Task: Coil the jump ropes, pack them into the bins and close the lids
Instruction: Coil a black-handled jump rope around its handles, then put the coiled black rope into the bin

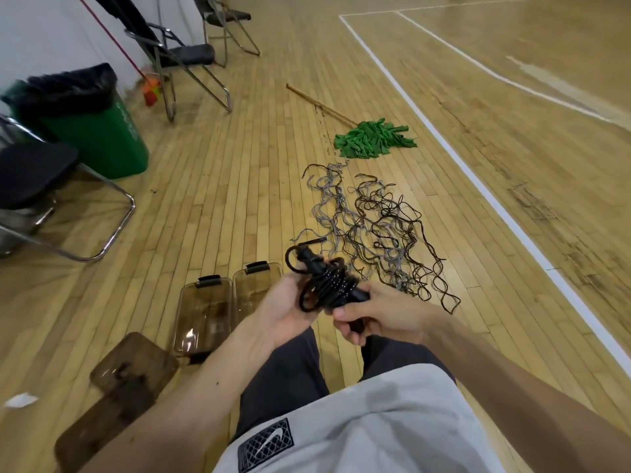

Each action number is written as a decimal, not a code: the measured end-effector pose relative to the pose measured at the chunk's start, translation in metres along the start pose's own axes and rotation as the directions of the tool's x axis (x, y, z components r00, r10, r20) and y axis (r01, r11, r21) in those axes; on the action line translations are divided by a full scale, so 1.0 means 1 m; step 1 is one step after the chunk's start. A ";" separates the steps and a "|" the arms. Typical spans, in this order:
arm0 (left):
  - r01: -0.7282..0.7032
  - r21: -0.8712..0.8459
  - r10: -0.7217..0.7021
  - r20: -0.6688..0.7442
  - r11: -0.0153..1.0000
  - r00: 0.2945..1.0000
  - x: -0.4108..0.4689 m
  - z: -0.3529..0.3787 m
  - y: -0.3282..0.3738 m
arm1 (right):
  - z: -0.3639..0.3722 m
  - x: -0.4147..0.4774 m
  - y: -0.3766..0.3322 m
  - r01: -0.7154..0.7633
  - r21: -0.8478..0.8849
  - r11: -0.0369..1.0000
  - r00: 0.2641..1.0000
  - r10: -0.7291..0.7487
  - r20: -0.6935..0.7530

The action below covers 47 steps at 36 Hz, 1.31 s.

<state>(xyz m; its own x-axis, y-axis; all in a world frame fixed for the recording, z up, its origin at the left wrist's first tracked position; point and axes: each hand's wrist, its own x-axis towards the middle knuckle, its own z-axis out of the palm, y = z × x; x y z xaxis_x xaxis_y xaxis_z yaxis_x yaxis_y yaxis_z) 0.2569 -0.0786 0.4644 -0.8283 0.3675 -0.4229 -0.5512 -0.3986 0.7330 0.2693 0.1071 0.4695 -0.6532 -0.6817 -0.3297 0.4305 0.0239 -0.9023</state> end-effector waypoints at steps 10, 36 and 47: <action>-0.052 0.224 0.088 -0.153 0.973 0.984 0.000 -0.052 0.013 | 0.013 0.088 0.002 -0.133 -0.028 0.991 0.980 0.127 -0.153; 0.446 0.558 0.095 -0.692 0.700 0.716 0.237 -0.372 -0.041 | -0.070 0.443 0.222 -0.522 -0.100 0.847 0.797 0.443 -0.412; 0.659 0.683 0.019 -0.699 0.314 0.715 0.333 -0.437 -0.133 | -0.117 0.517 0.313 -0.696 0.027 0.717 0.685 0.675 -0.274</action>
<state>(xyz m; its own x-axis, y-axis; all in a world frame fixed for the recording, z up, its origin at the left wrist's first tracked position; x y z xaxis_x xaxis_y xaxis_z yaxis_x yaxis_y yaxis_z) 0.0098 -0.2702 -0.0065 -0.6732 -0.3322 -0.6606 -0.6505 0.6909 0.3155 -0.0066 -0.1523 -0.0158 -0.3273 -0.2502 -0.9112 0.7806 0.4718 -0.4099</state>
